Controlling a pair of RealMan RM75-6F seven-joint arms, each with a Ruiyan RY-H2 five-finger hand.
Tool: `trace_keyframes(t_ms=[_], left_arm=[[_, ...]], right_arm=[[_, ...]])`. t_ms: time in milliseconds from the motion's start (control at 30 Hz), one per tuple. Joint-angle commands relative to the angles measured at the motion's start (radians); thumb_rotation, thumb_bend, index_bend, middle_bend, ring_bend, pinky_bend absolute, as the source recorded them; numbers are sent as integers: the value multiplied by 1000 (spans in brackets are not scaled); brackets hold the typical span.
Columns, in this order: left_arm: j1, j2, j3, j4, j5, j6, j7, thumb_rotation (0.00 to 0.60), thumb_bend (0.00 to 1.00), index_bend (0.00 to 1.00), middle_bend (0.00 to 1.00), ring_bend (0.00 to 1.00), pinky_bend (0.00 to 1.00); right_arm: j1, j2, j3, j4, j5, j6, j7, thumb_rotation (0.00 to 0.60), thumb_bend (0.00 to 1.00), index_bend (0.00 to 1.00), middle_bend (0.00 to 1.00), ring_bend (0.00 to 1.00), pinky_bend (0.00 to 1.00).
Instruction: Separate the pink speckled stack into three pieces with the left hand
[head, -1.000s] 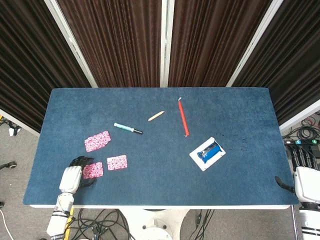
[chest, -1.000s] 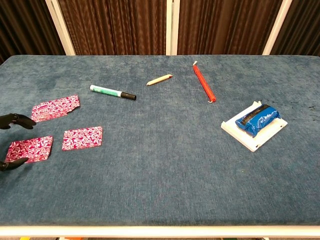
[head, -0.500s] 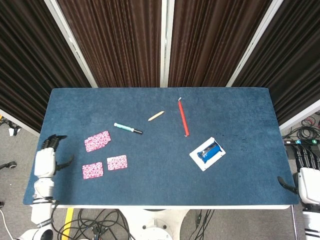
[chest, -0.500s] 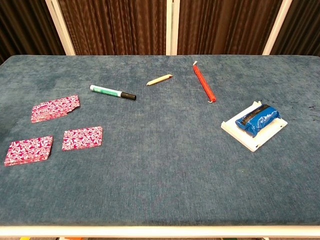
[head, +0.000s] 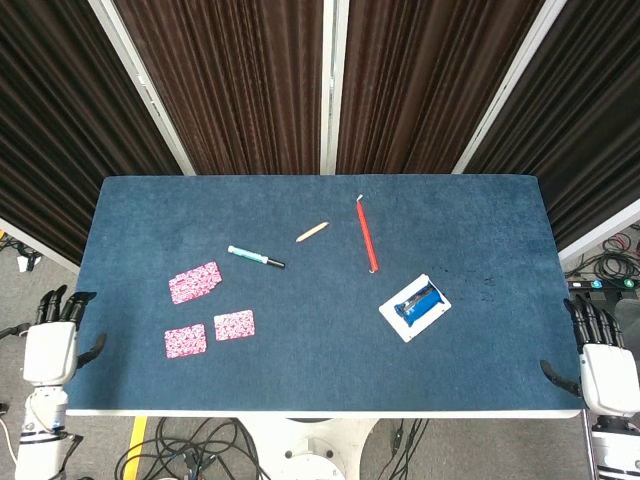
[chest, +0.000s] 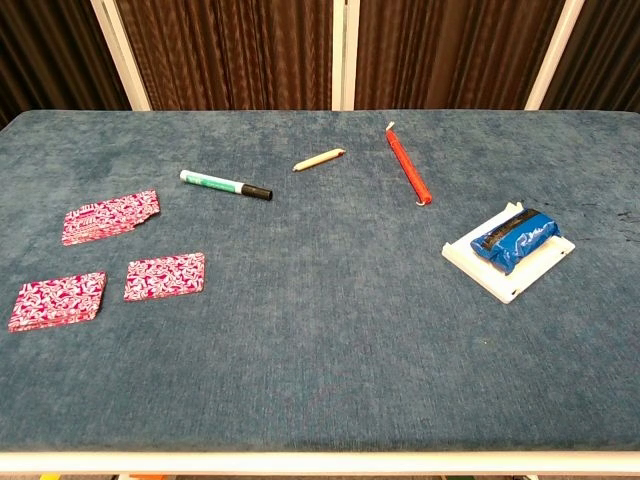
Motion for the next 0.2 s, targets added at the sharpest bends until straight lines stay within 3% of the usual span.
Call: trace_keyframes(t_ms=[33,200], left_arm=[[24,65,23,-74,5,-4,-6,600,245,189,201,48,83],[44,100,38,-136,28,25,12,600,245,189,198,48,83]], right_arm=[[-1,-3,-8,3,-14,2,-10,600,106,0,0,0,0],[-3,-10,-14,11,-18,0,-19,600,106,0,0,0,0]])
